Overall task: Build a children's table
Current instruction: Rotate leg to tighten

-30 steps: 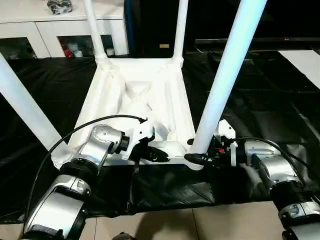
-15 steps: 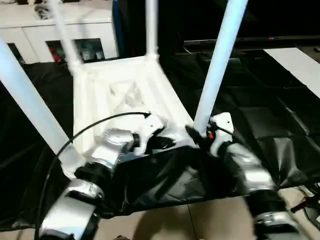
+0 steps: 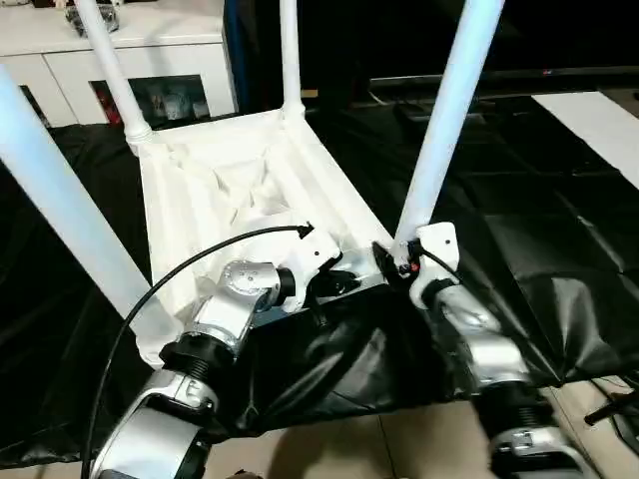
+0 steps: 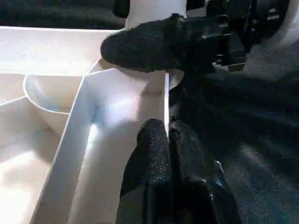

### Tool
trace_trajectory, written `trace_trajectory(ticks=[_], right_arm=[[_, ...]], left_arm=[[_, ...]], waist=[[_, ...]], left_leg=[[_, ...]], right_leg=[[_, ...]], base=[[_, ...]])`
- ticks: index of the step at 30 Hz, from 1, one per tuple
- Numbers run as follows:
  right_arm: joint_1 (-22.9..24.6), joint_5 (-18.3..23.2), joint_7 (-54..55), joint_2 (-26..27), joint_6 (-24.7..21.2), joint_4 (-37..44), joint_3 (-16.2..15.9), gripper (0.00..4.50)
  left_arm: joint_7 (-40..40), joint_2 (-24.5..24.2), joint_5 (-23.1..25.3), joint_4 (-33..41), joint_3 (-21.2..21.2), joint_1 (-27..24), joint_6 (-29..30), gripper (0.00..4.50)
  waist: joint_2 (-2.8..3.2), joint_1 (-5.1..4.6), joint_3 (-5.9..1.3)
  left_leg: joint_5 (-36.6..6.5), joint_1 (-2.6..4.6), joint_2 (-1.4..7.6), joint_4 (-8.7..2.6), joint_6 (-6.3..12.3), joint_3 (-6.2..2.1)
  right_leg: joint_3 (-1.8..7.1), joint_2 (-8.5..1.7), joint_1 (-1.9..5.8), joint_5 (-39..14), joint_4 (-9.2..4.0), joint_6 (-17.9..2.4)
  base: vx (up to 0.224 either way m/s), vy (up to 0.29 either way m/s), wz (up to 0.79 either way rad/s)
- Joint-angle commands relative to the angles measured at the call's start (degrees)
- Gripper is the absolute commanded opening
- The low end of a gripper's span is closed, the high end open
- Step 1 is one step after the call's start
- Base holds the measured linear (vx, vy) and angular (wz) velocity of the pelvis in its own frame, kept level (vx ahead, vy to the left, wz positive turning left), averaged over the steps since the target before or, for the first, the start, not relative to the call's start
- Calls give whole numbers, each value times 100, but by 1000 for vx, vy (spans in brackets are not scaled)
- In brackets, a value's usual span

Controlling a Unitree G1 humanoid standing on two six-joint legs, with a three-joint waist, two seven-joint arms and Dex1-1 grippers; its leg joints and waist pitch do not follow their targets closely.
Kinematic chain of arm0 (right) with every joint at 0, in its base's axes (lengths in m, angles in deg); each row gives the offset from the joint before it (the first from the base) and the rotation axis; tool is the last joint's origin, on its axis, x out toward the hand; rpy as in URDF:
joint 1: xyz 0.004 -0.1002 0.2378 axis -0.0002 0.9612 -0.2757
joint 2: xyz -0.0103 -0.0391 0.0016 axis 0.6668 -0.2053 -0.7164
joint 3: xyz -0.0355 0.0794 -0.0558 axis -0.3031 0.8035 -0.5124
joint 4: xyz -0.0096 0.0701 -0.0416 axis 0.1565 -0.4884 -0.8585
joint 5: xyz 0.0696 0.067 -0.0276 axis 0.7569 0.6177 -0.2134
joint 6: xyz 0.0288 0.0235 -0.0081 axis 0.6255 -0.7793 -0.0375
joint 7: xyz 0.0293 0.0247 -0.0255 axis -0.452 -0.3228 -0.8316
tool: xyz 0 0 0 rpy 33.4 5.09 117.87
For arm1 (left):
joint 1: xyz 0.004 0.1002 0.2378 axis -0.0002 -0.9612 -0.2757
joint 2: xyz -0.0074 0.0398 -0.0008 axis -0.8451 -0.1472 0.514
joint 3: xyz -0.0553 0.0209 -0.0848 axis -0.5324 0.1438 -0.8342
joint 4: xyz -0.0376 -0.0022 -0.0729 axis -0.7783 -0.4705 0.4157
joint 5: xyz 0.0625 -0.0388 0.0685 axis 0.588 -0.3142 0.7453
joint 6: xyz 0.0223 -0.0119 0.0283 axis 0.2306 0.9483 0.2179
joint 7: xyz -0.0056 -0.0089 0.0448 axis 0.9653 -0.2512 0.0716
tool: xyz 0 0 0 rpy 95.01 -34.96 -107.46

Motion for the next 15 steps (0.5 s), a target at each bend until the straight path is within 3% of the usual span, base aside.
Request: trace_trajectory(ticks=[1, 3, 4, 6, 8, 9, 15], right_arm=[[44, 181, -690, -92, 94, 59, -224, 376], [67, 265, -968, -175, 103, 111, -254, 376], [133, 428, -1619, -374, 68, 248, -361, 376], [252, 518, -2620, -797, 76, 457, -639, 376], [317, 657, -3185, -1013, -29, 602, -742, 376], [325, 696, -3306, -1052, -43, 626, -752, 376], [280, 856, -4199, -1381, -159, 682, -913, 376]], left_arm=[[545, -5, -255, 62, 134, 30, -162, 0], [705, -64, -289, 67, 153, 30, -220, 0], [1021, -167, -351, 83, 187, 32, -272, 0], [1694, -371, -455, 155, 292, 23, -387, 0], [1842, -449, -460, 94, 297, 94, -396, 0], [1850, -456, -466, 59, 289, 120, -420, 0], [2163, -541, -487, -318, 246, 369, -576, 0]], waist=[[-31, 9, -325], [-50, 16, -321], [30, 26, -325], [-22, 48, -330], [4, 56, -345], [-26, 65, -336], [-78, 183, -318]], left_leg=[[-1379, 45, 92, -328, 328, -50], [-1424, 63, 106, -322, 358, -41], [-1438, 69, 110, -326, 348, -56], [-1423, 59, 126, -312, 405, -38], [-1213, 43, 142, -290, 485, -35], [-1209, 48, 143, -276, 540, -26], [-1347, 71, 145, -283, 456, -18]], right_leg=[[145, -221, 256, -1116, -358, -1172], [137, -214, 255, -1088, -362, -1259], [130, -213, 276, -1075, -348, -1286], [120, -182, 297, -928, -335, -1316], [113, -183, 290, -497, -262, -1479], [111, -188, 291, -425, -260, -1549], [122, -225, 268, -1141, -317, -1437]], base=[[0, 0, 0], [0, 0, 0], [0, 0, 0], [0, 0, 0], [0, 0, 0], [0, 0, 0], [0, 0, 0]])
